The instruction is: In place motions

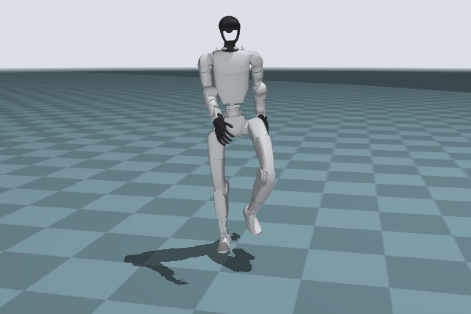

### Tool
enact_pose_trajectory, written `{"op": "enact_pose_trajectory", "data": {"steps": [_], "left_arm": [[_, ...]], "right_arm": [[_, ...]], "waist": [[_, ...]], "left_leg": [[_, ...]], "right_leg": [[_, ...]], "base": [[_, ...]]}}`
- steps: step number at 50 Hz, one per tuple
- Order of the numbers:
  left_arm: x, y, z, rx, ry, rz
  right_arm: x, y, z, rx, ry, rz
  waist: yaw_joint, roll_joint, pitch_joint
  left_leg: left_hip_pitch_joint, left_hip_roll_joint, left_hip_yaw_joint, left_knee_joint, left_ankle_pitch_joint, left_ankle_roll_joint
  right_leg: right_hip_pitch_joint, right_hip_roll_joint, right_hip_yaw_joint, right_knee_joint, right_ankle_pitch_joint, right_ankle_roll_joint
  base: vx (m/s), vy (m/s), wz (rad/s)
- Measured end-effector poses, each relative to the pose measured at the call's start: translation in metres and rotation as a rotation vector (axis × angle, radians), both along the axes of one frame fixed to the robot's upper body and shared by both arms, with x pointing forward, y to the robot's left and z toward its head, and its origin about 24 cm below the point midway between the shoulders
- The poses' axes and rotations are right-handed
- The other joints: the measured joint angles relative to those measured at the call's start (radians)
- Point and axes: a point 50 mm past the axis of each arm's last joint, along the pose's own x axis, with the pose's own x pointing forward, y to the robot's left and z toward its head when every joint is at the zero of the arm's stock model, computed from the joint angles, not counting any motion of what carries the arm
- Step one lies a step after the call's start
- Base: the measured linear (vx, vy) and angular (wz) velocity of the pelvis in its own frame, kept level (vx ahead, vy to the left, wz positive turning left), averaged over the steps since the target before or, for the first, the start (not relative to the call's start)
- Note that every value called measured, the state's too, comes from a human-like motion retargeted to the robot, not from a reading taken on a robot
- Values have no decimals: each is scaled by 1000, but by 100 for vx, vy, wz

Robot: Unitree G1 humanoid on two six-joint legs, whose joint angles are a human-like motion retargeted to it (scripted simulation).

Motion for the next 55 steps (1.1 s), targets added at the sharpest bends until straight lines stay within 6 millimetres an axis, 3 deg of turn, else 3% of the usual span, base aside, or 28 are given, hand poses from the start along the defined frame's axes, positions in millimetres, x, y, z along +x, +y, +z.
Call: {"op": "enact_pose_trajectory", "data": {"steps": [3, 5, 7, 8, 10, 12, 13, 15, 17, 18, 21, 23, 25, 28, 30, 32, 33, 35, 37, 38, 40, 42, 44, 45, 47, 50, 52, 55], "left_arm": [[31, 3, -8, -35, -87, -101], [56, 3, -14, -57, -155, -159], [84, 7, -17, -73, -227, -198], [101, 7, -19, -96, -261, -220], [145, 1, -21, -191, -337, -277], [210, -11, -16, -290, -475, -405], [246, -16, -9, -315, -569, -511], [319, -16, 20, -332, -755, -745], [375, -16, 57, -278, -911, -948], [393, -16, 72, -236, -978, -1013], [415, -38, 97, -193, -1200, -1101], [418, -59, 106, -268, -1334, -1123], [411, -67, 105, -372, -1367, -1130], [377, -57, 69, -436, -1168, -1061], [335, -44, 34, -424, -928, -959], [278, -31, 3, -389, -713, -814], [247, -26, -9, -375, -628, -739], [182, -13, -22, -335, -455, -598], [111, -1, -23, -278, -223, -499], [79, 8, -18, -218, -110, -465], [34, 22, -5, -74, 40, -367], [5, 27, 5, -2, 119, -235], [-15, 19, 10, -13, 156, -113], [-22, 12, 11, -34, 153, -63], [-31, 0, 11, -74, 121, 8], [-50, -11, 17, -40, 141, 129], [-55, -13, 20, 4, 146, 193], [-29, -7, 9, 31, 47, 218]], "right_arm": [[-55, -16, -48, 77, 234, -96], [-113, -31, -83, 108, 467, -157], [-183, -48, -110, 107, 751, -241], [-220, -59, -117, 94, 903, -302], [-288, -83, -118, 53, 1221, -452], [-335, -104, -105, 46, 1475, -656], [-354, -110, -99, 69, 1543, -771], [-381, -120, -90, 168, 1581, -982], [-398, -114, -86, 356, 1565, -1154], [-407, -110, -84, 434, 1562, -1234], [-436, -102, -75, 547, 1524, -1502], [-451, -100, -70, 557, 1479, -1661], [-459, -98, -67, 500, 1463, -1753], [-450, -95, -72, 400, 1495, -1706], [-430, -95, -80, 397, 1509, -1577], [-399, -95, -91, 428, 1480, -1386], [-379, -95, -97, 433, 1444, -1284], [-335, -90, -108, 395, 1357, -1070], [-292, -85, -114, 322, 1272, -861], [-264, -83, -115, 286, 1212, -750], [-192, -81, -108, 185, 1046, -495], [-113, -78, -84, 50, 851, -259], [-52, -74, -53, -107, 653, -117], [-26, -76, -34, -185, 556, -75], [7, -71, -6, -273, 365, -61], [27, -49, 14, -255, 132, -50], [22, -36, 11, -192, 53, -18], [2, -26, -5, -72, 73, -33]], "waist": [[-70, -21, -53], [-95, -35, -76], [-94, -3, -89], [-101, 19, -96], [-156, 82, -106], [-141, 72, -21], [-201, 71, 18], [-268, 94, 69], [-352, 128, 91], [-391, 146, 87], [-394, 203, 54], [-351, 213, 29], [-321, 190, 11], [-263, 144, -10], [-239, 124, -23], [-229, 112, -19], [-235, 97, -17], [-258, 67, -39], [-241, 2, -94], [-162, 10, -96], [-57, 13, -82], [-21, 16, -7], [41, -1, 96], [74, -5, 143], [80, 5, 166], [83, -13, 99], [74, -15, 33], [11, -1, 2]], "left_leg": [[234, -142, 6, -354, 72, -5], [428, -245, -25, -667, 130, -32], [638, -280, -68, -1006, 33, -110], [745, -253, 18, -1146, -73, -102], [797, -210, -80, -1323, -61, -120], [848, -203, -46, -1340, -70, -167], [876, -235, -95, -1361, -71, -160], [895, -244, -59, -1410, -54, -138], [847, -207, -156, -1402, -38, -122], [808, -170, -200, -1386, -30, -127], [738, -96, -224, -1344, -29, -137], [733, -102, -217, -1334, -41, -127], [756, -131, -208, -1333, -53, -122], [791, -150, -146, -1316, -75, -142], [801, -145, -114, -1281, -98, -154], [799, -141, -113, -1200, -124, -150], [783, -155, -123, -1141, -128, -140], [677, -140, -76, -935, -82, -115], [496, -141, -28, -614, 124, -32], [366, -96, -50, -429, 193, -8], [113, -106, -144, -138, 183, 0], [-32, 14, -133, 79, 65, 0], [-97, 107, -85, 225, 13, 0], [-124, 132, -72, 286, -7, 0], [-189, 117, -72, 339, -19, 0], [-184, 169, 2, 315, -53, 0], [-137, 188, 31, 256, -61, 0], [-7, 131, 12, 110, -30, 0]], "right_leg": [[4, -38, -49, 21, 42, 73], [15, -47, -45, 57, 100, 120], [18, 28, -57, 110, 202, 134], [12, 77, -93, 151, 277, 134], [-72, 102, -310, 356, 535, 134], [-252, -151, -384, 1035, 535, 134], [-317, -186, -355, 1229, 535, 134], [-433, -306, -351, 1450, 535, 134], [-553, -331, -389, 1533, 535, 134], [-618, -299, -405, 1548, 535, 134], [-749, -195, -405, 1542, 535, 134], [-749, -192, -391, 1527, 535, 134], [-694, -200, -370, 1492, 535, 134], [-553, -130, -319, 1333, 535, 134], [-427, -27, -262, 1129, 535, 134], [-244, 97, -173, 802, 535, 134], [-139, 133, -136, 608, 535, 134], [42, 165, -121, 163, 343, 134], [92, -12, -298, 45, 140, 129], [76, 18, -193, 32, 99, 113], [16, 73, -41, 41, 91, 86], [8, 96, -45, 55, 102, 45], [25, 84, 9, 76, 103, -3], [35, 74, 54, 82, 101, -24], [46, 77, 80, 58, 83, -72], [23, 62, 97, 23, 33, -110], [-1, 61, 101, 12, 12, -109], [5, 71, 63, -2, 5, -87]], "base": [[17, 18, 99], [30, 10, 31], [27, -12, -36], [11, -17, -12], [-14, -23, -11], [-6, -18, -44], [8, 35, 104], [-17, 78, 145], [-43, 38, 142], [-22, -3, 101], [8, -10, 15], [16, 5, -24], [17, -10, -32], [16, -37, -81], [14, -41, -66], [10, -22, -19], [4, -4, 39], [1, 24, 92], [17, 45, 44], [6, -14, -127], [-19, -48, -163], [-43, -42, -92], [-42, -29, -156], [-31, -8, -145], [-14, 6, -78], [18, 17, -52], [24, 19, 3], [-2, 14, 92]]}}
